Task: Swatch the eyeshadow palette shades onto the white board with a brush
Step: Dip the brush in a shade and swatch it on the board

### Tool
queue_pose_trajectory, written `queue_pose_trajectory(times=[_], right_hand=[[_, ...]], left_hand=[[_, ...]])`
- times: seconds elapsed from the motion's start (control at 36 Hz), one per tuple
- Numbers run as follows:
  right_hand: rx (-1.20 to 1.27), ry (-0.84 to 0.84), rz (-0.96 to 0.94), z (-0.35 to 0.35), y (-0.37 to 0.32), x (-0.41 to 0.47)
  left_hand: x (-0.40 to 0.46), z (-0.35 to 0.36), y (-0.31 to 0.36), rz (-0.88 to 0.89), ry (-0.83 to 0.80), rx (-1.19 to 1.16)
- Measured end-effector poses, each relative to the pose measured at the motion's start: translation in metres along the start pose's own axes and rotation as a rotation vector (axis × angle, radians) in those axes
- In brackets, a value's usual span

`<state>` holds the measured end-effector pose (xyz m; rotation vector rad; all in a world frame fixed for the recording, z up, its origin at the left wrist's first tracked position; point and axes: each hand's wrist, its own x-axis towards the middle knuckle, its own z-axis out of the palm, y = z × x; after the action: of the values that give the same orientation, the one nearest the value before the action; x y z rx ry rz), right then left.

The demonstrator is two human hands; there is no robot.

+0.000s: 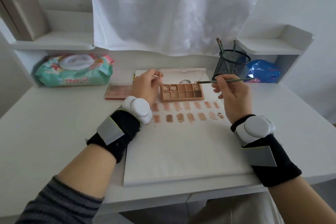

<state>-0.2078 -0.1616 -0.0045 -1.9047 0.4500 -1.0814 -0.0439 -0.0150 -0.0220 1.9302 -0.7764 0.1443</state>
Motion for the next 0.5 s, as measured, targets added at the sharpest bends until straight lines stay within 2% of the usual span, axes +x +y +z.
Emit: queue_pose_trajectory(times=[0.5], right_hand=[[-0.115, -0.206, -0.081, 0.0068, -0.0050, -0.0063]], left_hand=[[0.0002, -0.0014, 0.0005, 0.036, 0.009, -0.019]])
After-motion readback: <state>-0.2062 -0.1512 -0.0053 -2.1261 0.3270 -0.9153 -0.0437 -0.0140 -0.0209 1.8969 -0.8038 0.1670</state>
